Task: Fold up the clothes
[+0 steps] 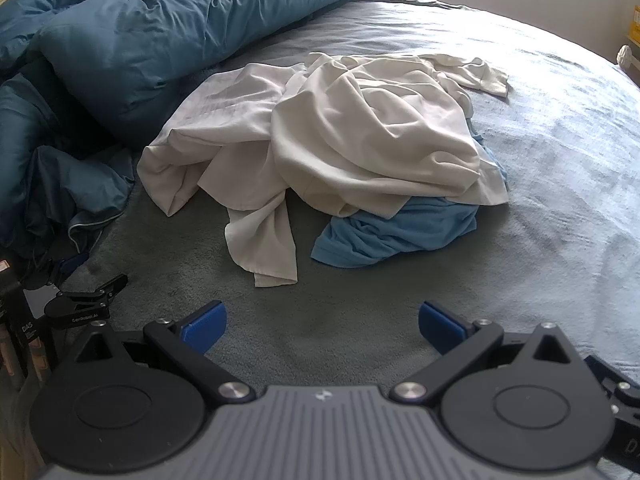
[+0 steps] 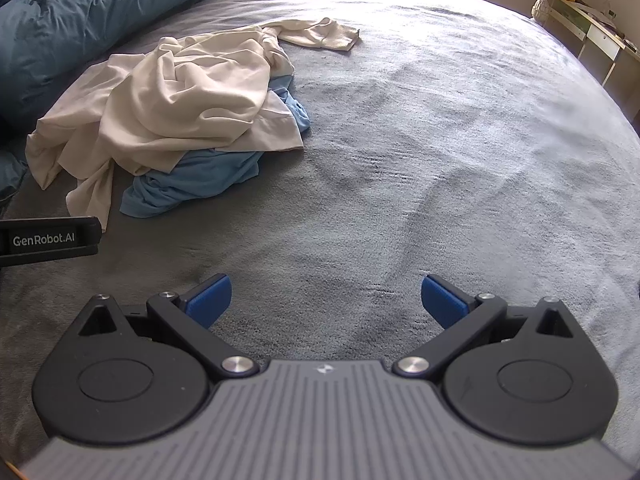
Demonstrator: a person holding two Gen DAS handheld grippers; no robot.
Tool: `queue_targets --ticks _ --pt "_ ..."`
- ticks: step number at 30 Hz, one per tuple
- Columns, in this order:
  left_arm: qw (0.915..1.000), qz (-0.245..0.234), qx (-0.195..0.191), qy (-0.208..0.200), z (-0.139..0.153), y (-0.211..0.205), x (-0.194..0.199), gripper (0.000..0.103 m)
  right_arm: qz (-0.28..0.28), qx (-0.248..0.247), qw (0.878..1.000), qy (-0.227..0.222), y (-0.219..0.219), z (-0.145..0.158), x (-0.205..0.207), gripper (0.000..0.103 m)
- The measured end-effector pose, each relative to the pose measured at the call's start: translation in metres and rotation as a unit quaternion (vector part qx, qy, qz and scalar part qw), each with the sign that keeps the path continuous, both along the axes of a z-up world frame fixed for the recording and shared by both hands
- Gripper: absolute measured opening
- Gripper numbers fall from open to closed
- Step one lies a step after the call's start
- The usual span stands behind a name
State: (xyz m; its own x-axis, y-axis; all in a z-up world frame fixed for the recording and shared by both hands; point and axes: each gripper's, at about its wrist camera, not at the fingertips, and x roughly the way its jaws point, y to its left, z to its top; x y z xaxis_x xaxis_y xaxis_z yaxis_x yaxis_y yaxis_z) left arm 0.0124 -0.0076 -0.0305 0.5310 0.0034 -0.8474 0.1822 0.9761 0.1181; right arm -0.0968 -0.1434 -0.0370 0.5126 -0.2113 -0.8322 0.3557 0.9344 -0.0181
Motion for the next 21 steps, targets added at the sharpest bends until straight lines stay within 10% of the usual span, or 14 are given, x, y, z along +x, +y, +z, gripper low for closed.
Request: queue_targets --ticks 21 --pt "0.9999 -0.007 0.004 0.008 -0.011 0.003 0.014 0.103 -0.006 -0.003 1.0 0.008 0.004 -0.006 0.011 0.102"
